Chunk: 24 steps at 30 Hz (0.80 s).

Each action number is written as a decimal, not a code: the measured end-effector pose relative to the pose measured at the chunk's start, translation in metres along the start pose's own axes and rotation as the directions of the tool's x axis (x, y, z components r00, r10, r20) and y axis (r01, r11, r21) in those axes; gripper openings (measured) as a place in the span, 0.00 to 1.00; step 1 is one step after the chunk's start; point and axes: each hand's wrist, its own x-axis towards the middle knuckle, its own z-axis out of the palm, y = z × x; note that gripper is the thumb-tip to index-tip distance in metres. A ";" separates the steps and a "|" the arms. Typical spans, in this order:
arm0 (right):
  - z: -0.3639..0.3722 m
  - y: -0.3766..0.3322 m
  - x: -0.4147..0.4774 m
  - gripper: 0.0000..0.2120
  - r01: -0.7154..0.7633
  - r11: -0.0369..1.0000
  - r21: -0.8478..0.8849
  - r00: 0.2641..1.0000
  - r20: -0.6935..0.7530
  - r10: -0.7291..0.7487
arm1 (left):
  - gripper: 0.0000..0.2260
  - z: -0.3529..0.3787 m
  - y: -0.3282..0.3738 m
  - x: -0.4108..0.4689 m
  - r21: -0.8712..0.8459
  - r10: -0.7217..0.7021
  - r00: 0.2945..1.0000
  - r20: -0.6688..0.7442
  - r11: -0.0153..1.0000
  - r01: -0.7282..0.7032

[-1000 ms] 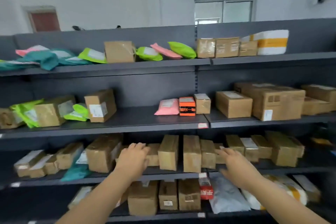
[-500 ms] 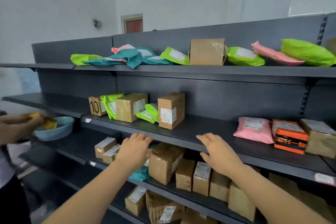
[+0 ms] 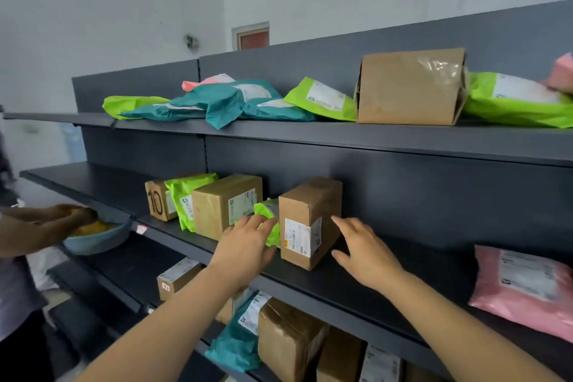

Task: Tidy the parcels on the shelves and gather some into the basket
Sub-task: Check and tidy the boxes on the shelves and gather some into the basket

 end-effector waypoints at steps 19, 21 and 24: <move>0.037 -0.031 0.093 0.28 -0.182 0.974 0.135 0.969 -0.145 0.201 | 0.18 0.064 -0.035 0.155 -0.626 0.381 0.917 -0.114 0.690 -0.365; 0.036 -0.034 0.096 0.26 -0.203 0.970 0.135 0.957 -0.183 0.226 | 0.16 0.068 -0.039 0.158 -0.673 0.369 0.919 -0.139 0.646 -0.361; 0.038 -0.035 0.095 0.25 -0.210 0.968 0.139 0.953 -0.191 0.234 | 0.18 0.070 -0.041 0.155 -0.704 0.357 0.922 -0.150 0.616 -0.353</move>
